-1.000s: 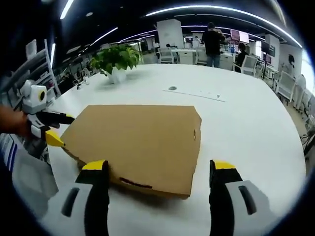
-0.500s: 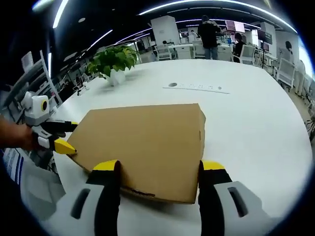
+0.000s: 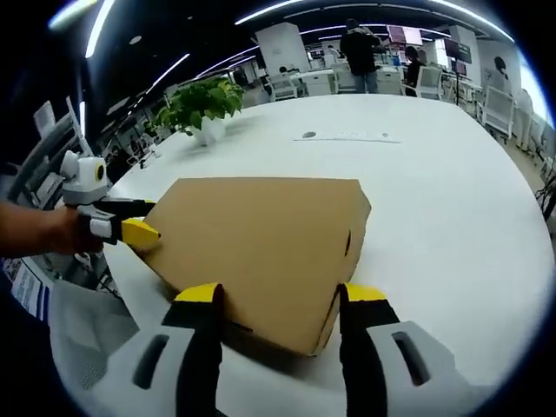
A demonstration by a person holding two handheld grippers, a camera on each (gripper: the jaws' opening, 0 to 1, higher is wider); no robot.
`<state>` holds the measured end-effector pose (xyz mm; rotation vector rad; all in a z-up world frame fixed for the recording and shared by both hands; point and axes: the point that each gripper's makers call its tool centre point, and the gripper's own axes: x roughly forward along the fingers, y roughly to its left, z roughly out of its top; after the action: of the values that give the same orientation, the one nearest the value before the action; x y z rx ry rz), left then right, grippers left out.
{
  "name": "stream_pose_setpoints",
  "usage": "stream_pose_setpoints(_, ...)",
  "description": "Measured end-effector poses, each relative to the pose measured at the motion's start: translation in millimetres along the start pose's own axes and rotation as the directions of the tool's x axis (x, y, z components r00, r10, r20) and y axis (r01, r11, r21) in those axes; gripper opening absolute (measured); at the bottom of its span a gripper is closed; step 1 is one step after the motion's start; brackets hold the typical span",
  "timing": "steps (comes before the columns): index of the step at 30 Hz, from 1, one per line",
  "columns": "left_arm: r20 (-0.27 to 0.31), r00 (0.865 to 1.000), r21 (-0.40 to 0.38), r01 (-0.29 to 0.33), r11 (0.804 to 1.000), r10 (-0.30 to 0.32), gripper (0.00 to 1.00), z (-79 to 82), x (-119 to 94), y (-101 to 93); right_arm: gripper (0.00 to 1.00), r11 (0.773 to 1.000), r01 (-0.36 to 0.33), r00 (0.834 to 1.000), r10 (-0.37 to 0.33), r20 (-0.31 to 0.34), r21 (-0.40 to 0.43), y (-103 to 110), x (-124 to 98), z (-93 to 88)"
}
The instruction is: Operate the shoe box by opening the lid, removing the specified soft item, and placing it in the target area until the item is outside and the box remains undamaged.
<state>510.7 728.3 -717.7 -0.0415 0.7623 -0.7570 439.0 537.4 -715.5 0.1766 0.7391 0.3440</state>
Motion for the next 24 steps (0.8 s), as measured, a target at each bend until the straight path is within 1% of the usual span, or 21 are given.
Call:
stream_pose_setpoints(5,-0.005,1.000,-0.011,0.000,1.000,-0.001,0.84,-5.8,-9,3.1,0.49,1.000,-0.009,1.000,0.009,-0.003,0.000,15,-4,-8.9)
stream_pose_setpoints(7,-0.009,1.000,0.003,0.000,1.000,0.000,0.84,-8.7,-11,5.6,0.49,1.000,-0.010,1.000,0.010,0.000,-0.001,18,-3,-10.3)
stream_pose_setpoints(9,-0.012,1.000,0.004,0.000,1.000,0.000,0.84,-9.0,-12,7.2,0.49,1.000,-0.011,1.000,0.011,0.008,0.002,19,-3,-9.6)
stream_pose_setpoints(11,-0.024,1.000,-0.030,0.004,1.000,-0.004,0.83,-7.8,-15,10.0,0.50,1.000,-0.018,1.000,0.018,0.009,-0.005,17,-3,-8.8)
stream_pose_setpoints(12,-0.027,1.000,-0.029,0.010,1.000,-0.011,0.82,-7.0,-18,10.2,0.49,1.000,-0.023,1.000,0.023,0.008,-0.006,16,-4,-8.7)
stream_pose_setpoints(14,-0.002,1.000,0.013,0.009,1.000,-0.009,0.84,-1.9,-29,11.5,0.47,0.999,-0.041,0.999,0.041,0.029,-0.002,15,-11,-5.6)
stream_pose_setpoints(16,0.000,1.000,0.058,0.013,0.998,-0.013,0.82,-4.3,-42,12.3,0.45,0.998,-0.063,0.997,0.064,0.043,-0.028,20,-19,-4.2)
stream_pose_setpoints(17,-0.017,1.000,0.135,0.013,0.991,-0.011,0.82,-10.0,-51,12.1,0.45,0.996,-0.068,0.997,0.071,0.045,-0.051,21,-21,-4.8)
stream_pose_setpoints(18,-0.029,1.000,0.189,0.018,0.982,-0.013,0.81,-14.4,-56,10.4,0.45,0.992,-0.080,0.996,0.084,0.032,-0.094,25,-23,-9.2)
stream_pose_setpoints(19,-0.060,0.998,0.254,0.029,0.967,-0.014,0.80,-25.0,-62,5.5,0.46,0.991,-0.083,0.996,0.086,0.025,-0.106,25,-24,-11.2)
stream_pose_setpoints(20,-0.080,0.997,0.280,0.039,0.959,-0.017,0.80,-32.0,-64,2.5,0.47,0.986,-0.093,0.996,0.094,0.006,-0.139,29,-25,-17.6)
stream_pose_setpoints(21,-0.096,0.995,0.317,0.046,0.947,-0.016,0.80,-39.7,-67,1.3,0.49,0.982,-0.093,0.996,0.094,-0.002,-0.167,30,-25,-20.9)
stream_pose_setpoints(22,-0.109,0.994,0.333,0.055,0.941,-0.019,0.80,-45.2,-67,-0.9,0.50,0.975,-0.092,0.996,0.094,0.000,-0.201,32,-24,-23.3)
stream_pose_setpoints(23,-0.122,0.992,0.341,0.059,0.938,-0.018,0.79,-50.2,-67,-2.9,0.50,0.973,-0.089,0.996,0.089,-0.011,-0.211,32,-23,-26.9)
stream_pose_setpoints(24,-0.124,0.992,0.339,0.056,0.939,-0.015,0.79,-54.8,-66,-5.6,0.50,0.966,-0.081,0.996,0.072,-0.045,-0.246,30,-22,-33.7)
